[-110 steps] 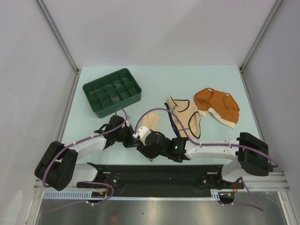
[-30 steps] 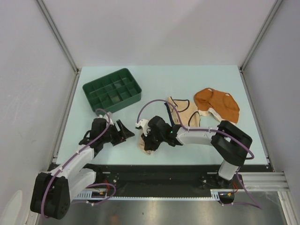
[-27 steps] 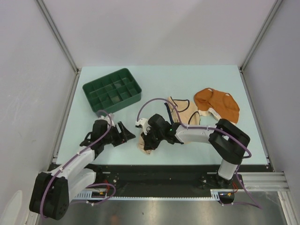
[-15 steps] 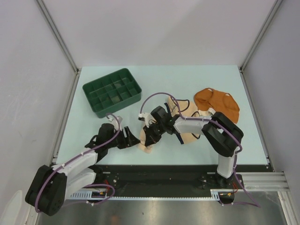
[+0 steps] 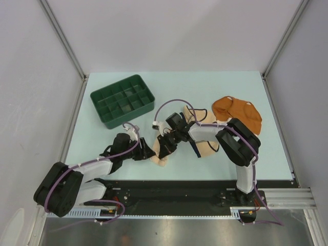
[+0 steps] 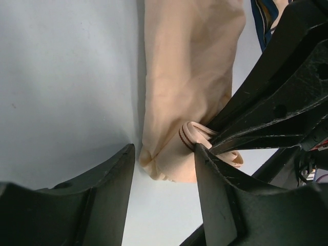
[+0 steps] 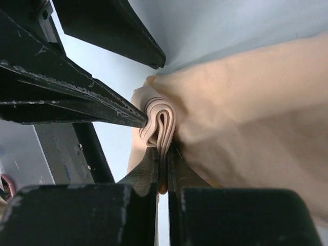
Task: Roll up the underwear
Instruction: Roll the underwear to the center of the board.
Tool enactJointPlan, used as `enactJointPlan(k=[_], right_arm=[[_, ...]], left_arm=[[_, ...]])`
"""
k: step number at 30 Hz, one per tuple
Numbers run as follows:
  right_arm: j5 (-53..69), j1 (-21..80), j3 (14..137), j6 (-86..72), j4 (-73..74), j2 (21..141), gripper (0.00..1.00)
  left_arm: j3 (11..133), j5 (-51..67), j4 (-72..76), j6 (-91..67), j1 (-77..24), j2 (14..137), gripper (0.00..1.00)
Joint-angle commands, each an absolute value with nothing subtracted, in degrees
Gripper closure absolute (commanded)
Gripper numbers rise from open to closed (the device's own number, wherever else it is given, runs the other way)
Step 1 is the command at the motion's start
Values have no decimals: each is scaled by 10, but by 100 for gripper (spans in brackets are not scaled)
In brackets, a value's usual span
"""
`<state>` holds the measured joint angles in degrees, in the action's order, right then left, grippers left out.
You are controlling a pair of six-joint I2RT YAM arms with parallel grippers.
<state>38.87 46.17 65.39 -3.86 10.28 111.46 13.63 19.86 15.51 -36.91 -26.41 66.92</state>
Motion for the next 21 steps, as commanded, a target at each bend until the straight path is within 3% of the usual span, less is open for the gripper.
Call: enactJointPlan(k=[1,15,21], right_arm=[[353,450,674,-15,101,1145,100],[362,430,695,-16,113,1179,100],[359,425,700,-18,113,1184,100]], left_arm=[[136,198,176,-348,-273,691,46],[120,218,187,-334,-274,692,43],[116,242,210,-330,-274,704,46]])
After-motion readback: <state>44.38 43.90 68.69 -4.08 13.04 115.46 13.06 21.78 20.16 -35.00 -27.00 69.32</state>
